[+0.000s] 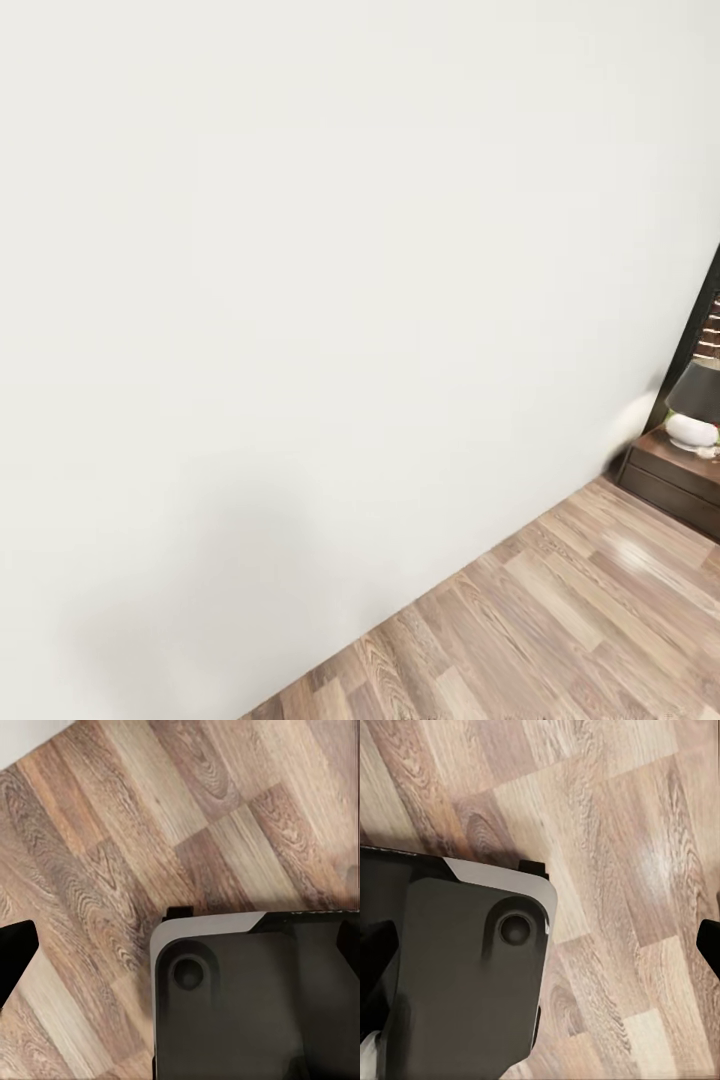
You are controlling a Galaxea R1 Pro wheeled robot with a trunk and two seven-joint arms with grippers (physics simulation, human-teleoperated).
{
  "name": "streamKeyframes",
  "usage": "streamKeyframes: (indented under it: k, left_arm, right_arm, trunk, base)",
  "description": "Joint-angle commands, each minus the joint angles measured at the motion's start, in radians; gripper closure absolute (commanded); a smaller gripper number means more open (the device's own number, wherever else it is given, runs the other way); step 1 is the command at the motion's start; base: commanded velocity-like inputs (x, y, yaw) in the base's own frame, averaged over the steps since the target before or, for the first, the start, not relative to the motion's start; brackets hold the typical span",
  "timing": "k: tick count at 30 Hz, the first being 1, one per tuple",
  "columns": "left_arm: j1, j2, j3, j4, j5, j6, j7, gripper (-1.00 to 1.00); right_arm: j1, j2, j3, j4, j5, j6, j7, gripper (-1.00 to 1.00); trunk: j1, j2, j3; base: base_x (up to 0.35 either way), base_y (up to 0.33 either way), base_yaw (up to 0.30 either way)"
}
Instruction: In the bedroom, move the book from the bed onto either nightstand, and place the two sandals side by side next to the bed.
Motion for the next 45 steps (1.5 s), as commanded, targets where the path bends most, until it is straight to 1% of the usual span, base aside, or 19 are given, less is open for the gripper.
streamKeyframes:
  k: [1, 45]
  left_arm:
    - [0.000, 0.000, -0.008, 0.001, 0.005, -0.003, 0.004, -1.00]
    - [0.000, 0.001, -0.008, 0.001, 0.005, -0.004, 0.004, -1.00]
  right_arm:
    - [-0.001, 0.000, 0.008, 0.002, -0.010, -0.001, 0.002, -1.00]
    - [-0.001, 0.000, 0.008, 0.003, -0.009, -0.001, 0.003, -1.00]
  trunk:
    - [0.000, -0.001, 0.000]
    - [0.000, -0.001, 0.000]
  base:
    - [0.000, 0.000, -0.293]
    - [0.000, 0.000, -0.293]
